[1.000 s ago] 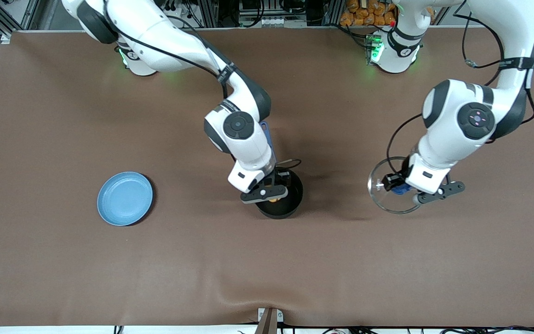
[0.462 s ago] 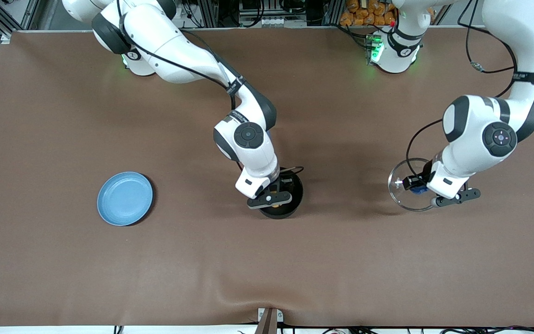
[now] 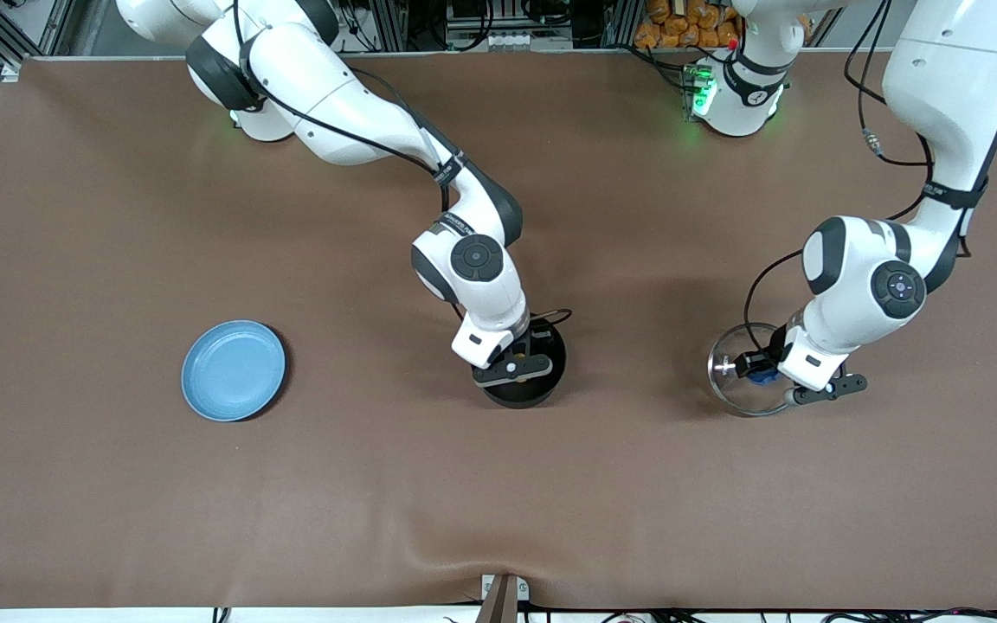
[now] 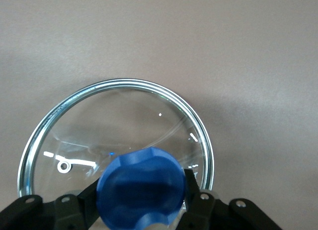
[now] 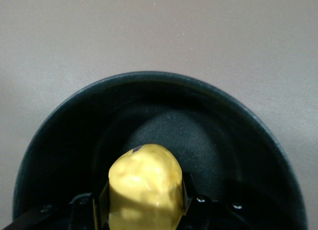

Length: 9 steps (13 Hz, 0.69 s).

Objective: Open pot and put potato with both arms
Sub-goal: 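Lower the potato into the pot while the left gripper sets the lid down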

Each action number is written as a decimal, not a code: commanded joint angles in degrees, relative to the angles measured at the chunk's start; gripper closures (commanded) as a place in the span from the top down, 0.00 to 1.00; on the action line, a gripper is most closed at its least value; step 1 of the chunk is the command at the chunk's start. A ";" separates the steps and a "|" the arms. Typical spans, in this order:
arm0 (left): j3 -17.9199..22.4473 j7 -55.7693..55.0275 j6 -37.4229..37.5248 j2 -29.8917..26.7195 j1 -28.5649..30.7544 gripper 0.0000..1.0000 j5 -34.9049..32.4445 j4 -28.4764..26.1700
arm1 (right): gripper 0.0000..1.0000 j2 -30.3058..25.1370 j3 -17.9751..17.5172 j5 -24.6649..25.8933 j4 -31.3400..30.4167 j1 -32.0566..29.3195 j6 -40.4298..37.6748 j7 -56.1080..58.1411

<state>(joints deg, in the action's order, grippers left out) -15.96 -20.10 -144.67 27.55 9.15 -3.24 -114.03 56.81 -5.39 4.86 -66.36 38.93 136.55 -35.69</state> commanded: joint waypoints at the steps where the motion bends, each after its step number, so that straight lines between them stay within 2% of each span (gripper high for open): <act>1: -0.38 1.11 -3.15 0.92 0.25 0.09 0.34 0.57 | 0.00 2.33 1.52 1.47 2.91 1.50 0.64 -1.23; 2: -0.38 1.20 -3.60 1.27 0.25 0.17 0.34 0.57 | 0.00 2.51 1.61 1.47 2.91 1.50 0.91 -1.23; 3: -0.38 1.20 -3.60 1.36 0.08 0.41 0.25 0.65 | 0.00 2.51 1.52 1.39 2.91 1.50 0.91 -1.40; 4: -0.30 1.20 -3.69 1.45 -0.01 0.69 0.25 0.74 | 0.00 2.51 1.52 1.38 2.91 1.41 0.82 -1.40; 5: -0.30 1.20 -3.69 1.71 -0.19 0.73 0.25 0.83 | 0.04 2.51 1.52 1.38 2.91 1.41 0.73 -1.40; 6: -0.30 1.20 -3.78 2.06 -0.19 0.77 0.25 0.92 | 0.26 2.43 1.52 1.38 2.91 1.15 0.65 -1.40; 7: -0.30 1.20 -3.78 2.15 -0.19 0.78 0.25 0.92 | 0.62 2.16 1.52 1.38 2.82 0.89 0.47 -1.31; 8: -0.30 1.20 -3.78 2.07 -0.19 0.78 0.25 0.83 | 0.71 1.73 1.52 1.38 2.73 0.62 0.21 -1.14; 9: -0.30 1.29 -3.78 2.07 -0.19 0.78 0.25 0.83 | 0.86 0.77 1.61 1.38 2.47 0.54 0.03 -0.96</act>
<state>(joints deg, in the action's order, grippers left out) -16.13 -20.00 -147.74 28.98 8.98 -3.24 -113.89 57.87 -3.95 4.87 -65.42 39.63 137.44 -35.69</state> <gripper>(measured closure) 0.220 0.374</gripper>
